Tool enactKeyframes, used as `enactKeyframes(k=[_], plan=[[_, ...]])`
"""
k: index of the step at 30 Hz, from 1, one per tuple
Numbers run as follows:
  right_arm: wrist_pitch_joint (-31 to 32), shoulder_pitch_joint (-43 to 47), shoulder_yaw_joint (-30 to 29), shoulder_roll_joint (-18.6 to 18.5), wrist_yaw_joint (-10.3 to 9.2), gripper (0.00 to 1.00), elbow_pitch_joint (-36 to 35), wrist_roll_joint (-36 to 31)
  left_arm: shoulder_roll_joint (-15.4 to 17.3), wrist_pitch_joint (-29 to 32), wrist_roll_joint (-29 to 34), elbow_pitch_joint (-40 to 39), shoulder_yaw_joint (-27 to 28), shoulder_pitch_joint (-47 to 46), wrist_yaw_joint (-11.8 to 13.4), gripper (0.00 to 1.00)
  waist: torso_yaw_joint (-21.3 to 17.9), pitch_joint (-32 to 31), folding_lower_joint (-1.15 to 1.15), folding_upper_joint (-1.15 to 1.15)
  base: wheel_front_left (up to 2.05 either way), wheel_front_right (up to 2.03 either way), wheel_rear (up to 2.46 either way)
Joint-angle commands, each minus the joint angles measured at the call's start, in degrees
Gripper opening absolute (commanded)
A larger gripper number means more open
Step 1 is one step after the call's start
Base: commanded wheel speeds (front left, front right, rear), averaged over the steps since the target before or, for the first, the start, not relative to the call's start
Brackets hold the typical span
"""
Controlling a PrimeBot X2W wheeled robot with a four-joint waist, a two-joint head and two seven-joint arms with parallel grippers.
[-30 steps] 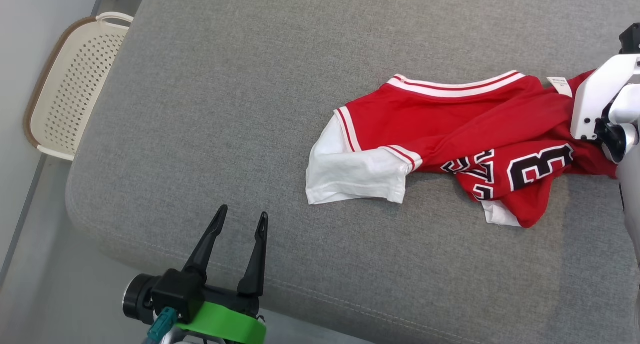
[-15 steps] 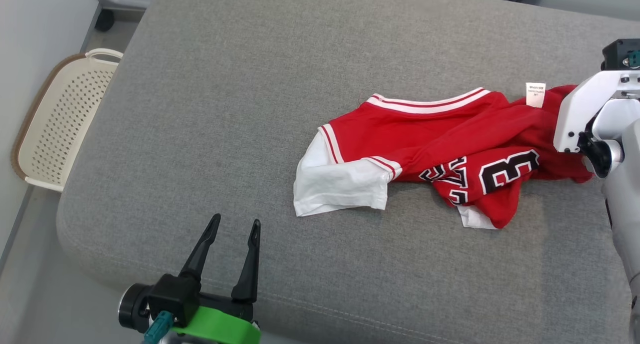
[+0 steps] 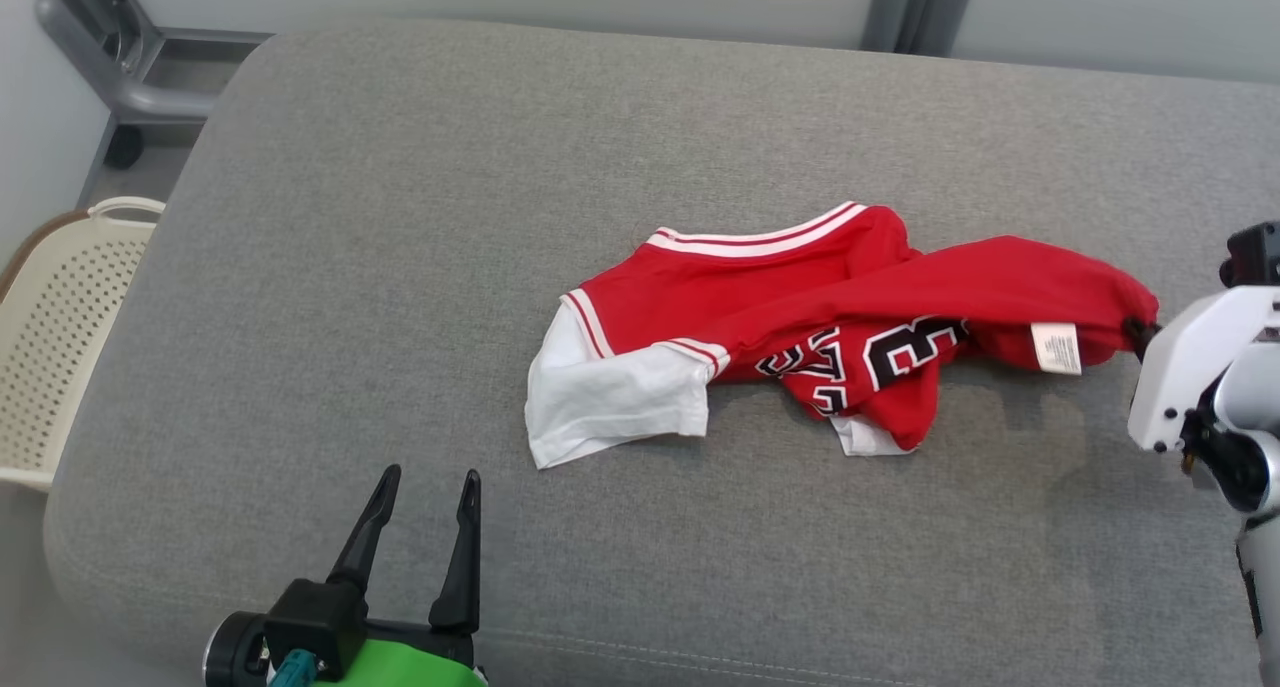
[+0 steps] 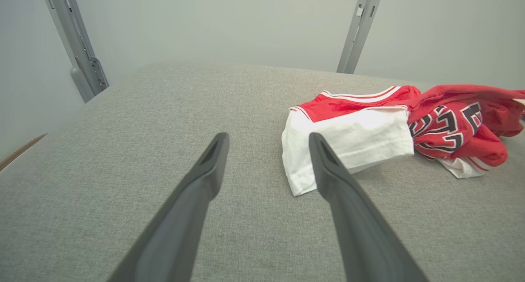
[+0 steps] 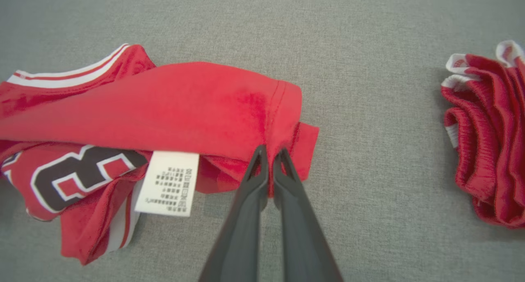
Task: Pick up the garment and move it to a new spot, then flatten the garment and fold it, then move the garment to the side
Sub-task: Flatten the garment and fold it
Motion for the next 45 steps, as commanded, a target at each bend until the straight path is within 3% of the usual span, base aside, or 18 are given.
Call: enactKeyframes(k=[1, 8, 17, 18, 19, 20, 21, 33, 45], plan=[[0.9, 2.3, -0.9, 0.5, -0.07, 0.00, -2.2, 0.4, 0.2, 0.0, -0.4, 0.1, 0.2, 0.8, 0.2, 1.00, -1.7, -1.4, 0.00, 0.00, 0.00, 0.00, 0.00], [5.9, 13.1, -5.5, 5.3, -0.07, 0.00, -12.8, -1.0, 0.4, 0.0, -0.7, 0.7, 0.5, 1.0, 0.1, 1.00, -3.2, -3.2, 0.00, 0.00, 0.00, 0.00, 0.00], [8.2, 20.9, -5.6, 8.2, -0.07, 0.00, -14.9, -5.2, 1.0, 0.0, -0.7, 2.3, 0.0, 2.1, -0.1, 1.00, -3.4, -6.1, 0.00, 0.00, 0.00, 0.00, 0.00], [8.2, 21.4, -5.1, 8.3, -0.07, 0.24, -14.5, -5.4, 1.1, 0.0, -0.7, 2.5, -0.1, 2.2, -0.1, 1.00, -3.4, -6.3, 0.00, 0.00, 0.00, 0.00, 0.00], [8.3, 22.0, -4.9, 8.3, -0.07, 0.37, -14.0, -5.7, 1.2, 0.0, -0.8, 2.7, -0.1, 2.3, 0.0, 1.00, -3.4, -6.6, 0.00, 0.00, 0.00, 0.00, 0.00], [8.1, 22.4, -4.7, 8.2, -0.07, 0.72, -13.6, -6.0, 1.2, 0.0, -0.8, 2.9, -0.2, 2.5, 0.0, 1.00, -3.4, -6.8, 0.00, 0.00, 0.00, 0.00, 0.00], [7.6, 22.8, -4.8, 8.1, -0.07, 1.00, -13.2, -6.5, 1.2, 0.1, -0.8, 3.1, -0.3, 2.7, 0.1, 1.00, -3.3, -7.1, 0.00, 0.00, 0.00, 0.00, 0.00], [-0.5, 26.5, -7.1, 12.0, -0.07, 1.00, -14.1, -8.5, 2.1, 0.7, -1.9, 5.2, 0.9, 5.2, 2.0, 1.00, -4.1, -10.3, 0.00, 0.00, 0.00, 0.00, 0.00], [-23.7, 28.6, -7.9, 15.6, -0.07, 1.00, -15.3, -8.4, 2.8, 2.1, -4.1, 7.6, 3.9, 5.2, 4.9, 1.00, -6.1, -12.4, 0.00, 0.00, 0.00, 0.00, 0.00]])
